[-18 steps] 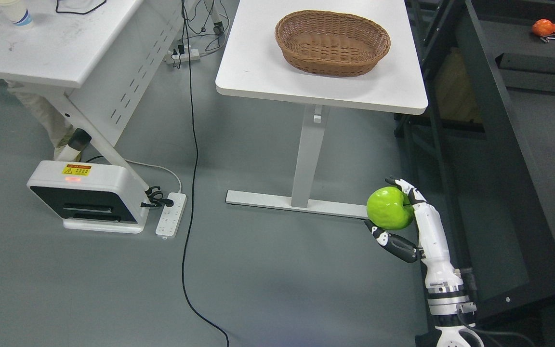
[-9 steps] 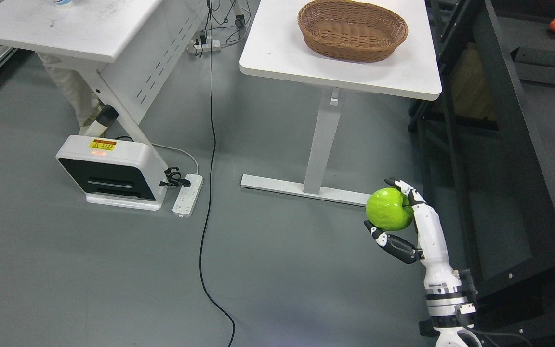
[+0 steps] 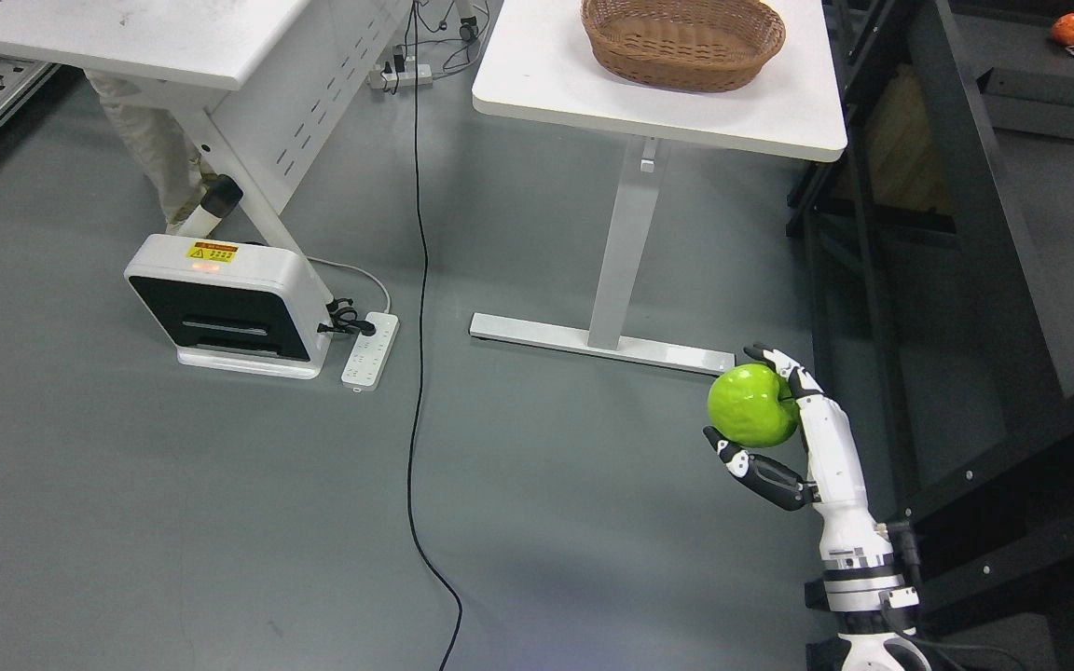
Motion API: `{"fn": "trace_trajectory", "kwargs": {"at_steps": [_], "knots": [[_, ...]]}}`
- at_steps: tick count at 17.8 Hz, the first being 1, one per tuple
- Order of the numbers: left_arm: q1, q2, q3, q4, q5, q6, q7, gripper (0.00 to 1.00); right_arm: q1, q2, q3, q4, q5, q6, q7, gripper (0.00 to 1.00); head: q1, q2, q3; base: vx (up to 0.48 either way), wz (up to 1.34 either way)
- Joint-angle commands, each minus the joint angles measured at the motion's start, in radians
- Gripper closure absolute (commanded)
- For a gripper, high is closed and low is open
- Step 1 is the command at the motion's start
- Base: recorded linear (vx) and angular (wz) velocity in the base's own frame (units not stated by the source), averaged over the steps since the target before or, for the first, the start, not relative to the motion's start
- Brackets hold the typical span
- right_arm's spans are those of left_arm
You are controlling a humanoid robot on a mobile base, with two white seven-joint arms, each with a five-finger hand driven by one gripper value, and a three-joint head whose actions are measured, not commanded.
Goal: Place green apple on left shelf middle layer
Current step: 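Hold the green apple in the right hand while turning toward the shelf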
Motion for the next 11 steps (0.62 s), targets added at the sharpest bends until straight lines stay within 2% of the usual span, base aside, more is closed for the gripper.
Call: {"fn": "trace_trajectory", "kwargs": {"at_steps": [1, 11], "knots": [[0.0, 0.017, 0.001, 0.0, 0.0, -0.001, 0.0, 0.0, 0.004, 0.002, -0.001, 0.001, -0.002, 0.0, 0.0, 1.0, 0.0, 0.0, 0.0, -0.17, -0.11], [0.0, 0.017, 0.001, 0.0, -0.001, 0.001, 0.0, 0.0, 0.012, 0.003, -0.001, 0.001, -0.002, 0.0, 0.0, 1.0, 0.0, 0.0, 0.0, -0.129, -0.33]]}}
